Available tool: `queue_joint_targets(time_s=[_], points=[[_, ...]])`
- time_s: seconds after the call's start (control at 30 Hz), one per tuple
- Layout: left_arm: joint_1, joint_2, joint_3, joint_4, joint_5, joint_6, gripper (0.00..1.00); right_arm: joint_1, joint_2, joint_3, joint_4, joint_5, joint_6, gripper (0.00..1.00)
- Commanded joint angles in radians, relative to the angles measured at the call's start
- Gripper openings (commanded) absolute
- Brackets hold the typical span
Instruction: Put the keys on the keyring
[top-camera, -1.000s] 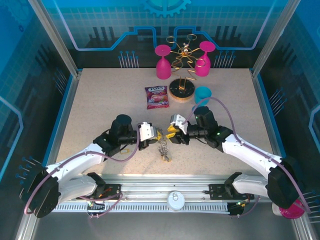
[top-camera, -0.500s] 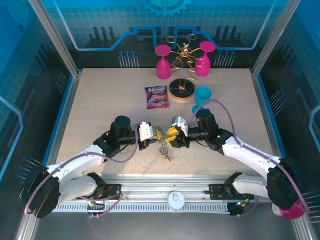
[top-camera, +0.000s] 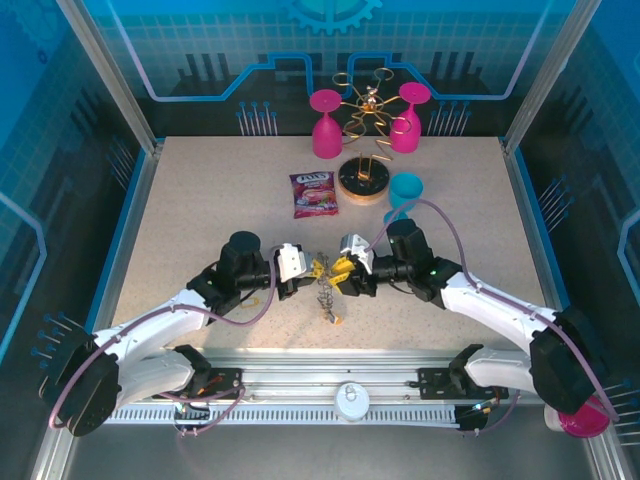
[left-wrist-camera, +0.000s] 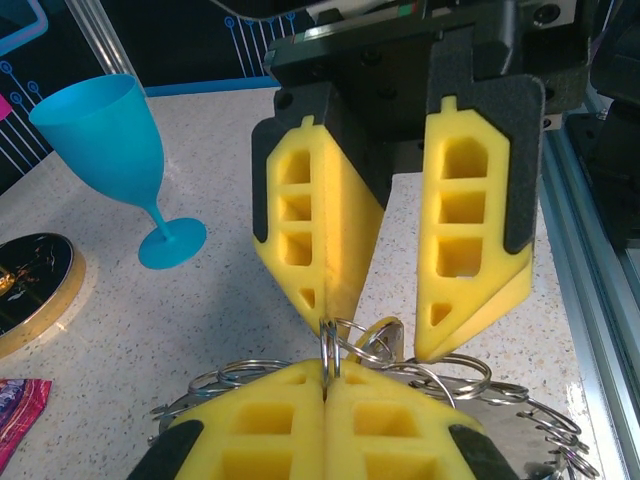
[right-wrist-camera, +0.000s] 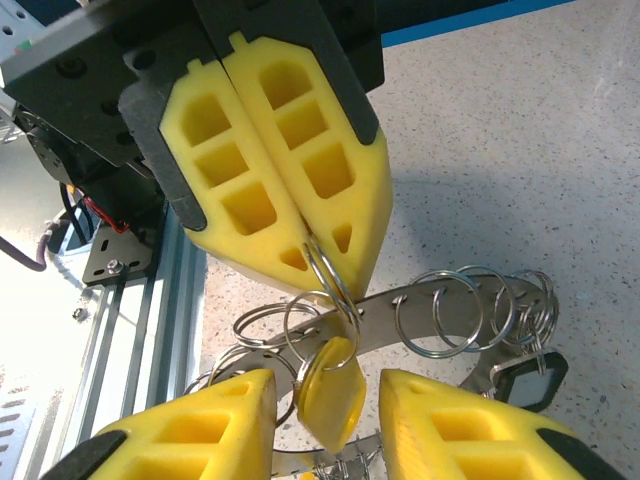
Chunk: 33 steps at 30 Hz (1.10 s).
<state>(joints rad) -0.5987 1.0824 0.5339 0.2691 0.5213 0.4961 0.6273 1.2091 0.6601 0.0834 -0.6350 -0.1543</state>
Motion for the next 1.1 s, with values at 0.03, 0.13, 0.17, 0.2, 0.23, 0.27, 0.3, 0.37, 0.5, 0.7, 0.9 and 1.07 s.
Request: queue_joint_targets(time_s=[0.03,0.13,0.17,0.2,0.23,0.27,0.3,0.37,0.5,0.7,0.9,1.07], points=[[-0.004,-0.02,-0.009,0.05,0.044,-0.011,0.0,0.014,0.011,0.032,0.006,0.038,-0.005,0.24],[-0.005,-0.022,-0.01,0.048,0.044,-0.01,0.0,0.009,0.001,0.033,-0.008,0.061,-0.009,0.16],[-0.005,-0.023,-0.012,0.048,0.045,-0.01,0.0,0.008,-0.006,0.03,-0.012,0.064,-0.009,0.14],[-0.005,-0.024,-0.012,0.048,0.046,-0.009,0.0,0.005,-0.013,0.029,-0.014,0.067,-0.008,0.13],[-0.005,-0.024,-0.012,0.048,0.048,-0.008,0.0,0.002,-0.02,0.027,-0.02,0.073,-0.006,0.12],[-0.004,-0.024,-0.012,0.048,0.051,-0.008,0.0,-0.002,-0.027,0.025,-0.028,0.075,-0.005,0.11],[-0.005,-0.025,-0.012,0.048,0.052,-0.008,0.0,-0.005,-0.032,0.022,-0.034,0.076,-0.004,0.1],[-0.005,-0.026,-0.012,0.047,0.057,-0.007,0.0,-0.01,-0.039,0.018,-0.045,0.077,0.002,0.09],[-0.005,-0.03,-0.012,0.048,0.063,-0.007,0.0,-0.011,-0.036,0.016,-0.057,0.07,0.015,0.08],[-0.005,-0.031,-0.009,0.018,0.066,0.008,0.0,-0.018,-0.029,0.023,-0.014,0.003,0.096,0.12],[-0.004,-0.03,-0.008,0.015,0.071,0.01,0.0,-0.018,-0.01,0.026,0.009,-0.028,0.13,0.16],[-0.005,-0.032,-0.006,0.016,0.074,0.01,0.0,-0.018,0.001,0.022,0.013,-0.027,0.13,0.17]])
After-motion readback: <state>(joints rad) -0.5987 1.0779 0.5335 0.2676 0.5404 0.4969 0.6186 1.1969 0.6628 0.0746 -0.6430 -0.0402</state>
